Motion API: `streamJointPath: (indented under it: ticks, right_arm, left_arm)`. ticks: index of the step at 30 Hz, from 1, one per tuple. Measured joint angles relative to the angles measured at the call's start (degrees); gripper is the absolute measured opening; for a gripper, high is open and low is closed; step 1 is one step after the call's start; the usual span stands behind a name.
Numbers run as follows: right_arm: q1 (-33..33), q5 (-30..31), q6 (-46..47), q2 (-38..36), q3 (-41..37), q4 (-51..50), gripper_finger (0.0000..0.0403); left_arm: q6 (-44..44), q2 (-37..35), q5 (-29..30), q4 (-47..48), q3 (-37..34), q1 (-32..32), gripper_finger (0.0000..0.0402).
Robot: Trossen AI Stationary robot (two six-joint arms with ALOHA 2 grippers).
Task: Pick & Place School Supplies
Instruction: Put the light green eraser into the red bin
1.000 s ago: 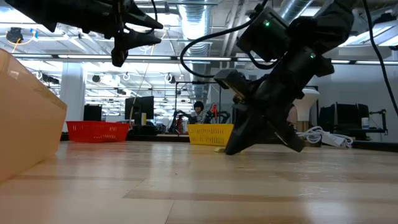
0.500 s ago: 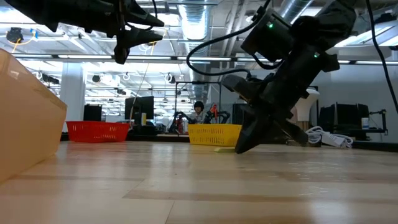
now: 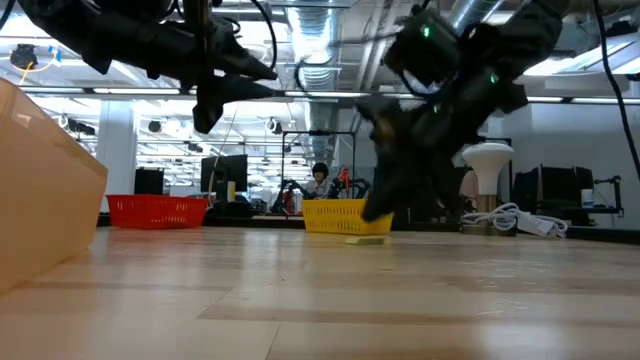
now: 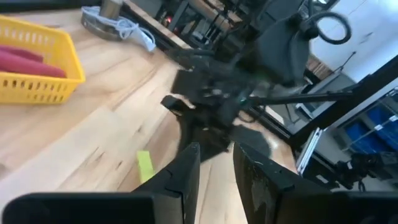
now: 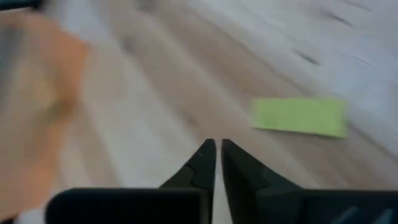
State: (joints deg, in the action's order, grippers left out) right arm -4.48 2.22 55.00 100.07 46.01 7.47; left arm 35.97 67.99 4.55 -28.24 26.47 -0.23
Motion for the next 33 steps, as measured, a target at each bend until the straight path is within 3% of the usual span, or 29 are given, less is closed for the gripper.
streamJointPath:
  ticks: [4, 10, 17, 25, 33]
  right_arm:
    - [0.87, -3.13, -8.45, -5.62, 0.14, -2.77, 0.0060]
    - [7.15, -13.11, -29.75, -12.63, 0.11, -18.96, 0.0143]
    - [14.67, -18.84, -58.67, -8.99, 6.48, -33.56, 0.0212]
    - [17.89, -20.63, -79.23, 1.40, 18.32, -42.98, 0.0222]
    - [15.85, -21.79, -86.63, 12.50, 30.21, -48.35, 0.0201]
  left_arm:
    - [-1.44, -0.20, 1.25, -0.25, 0.00, 0.35, 0.0093]
    - [-1.79, -0.20, 1.51, -0.21, 0.00, 1.71, 0.0092]
    - [-2.84, -0.20, 1.56, -0.21, 0.00, 3.32, 0.0092]
    - [-2.64, -0.20, 2.81, -0.55, 0.00, 3.80, 0.0092]
    - [-3.08, -0.24, 4.74, 1.34, 0.05, 5.38, 0.0092]
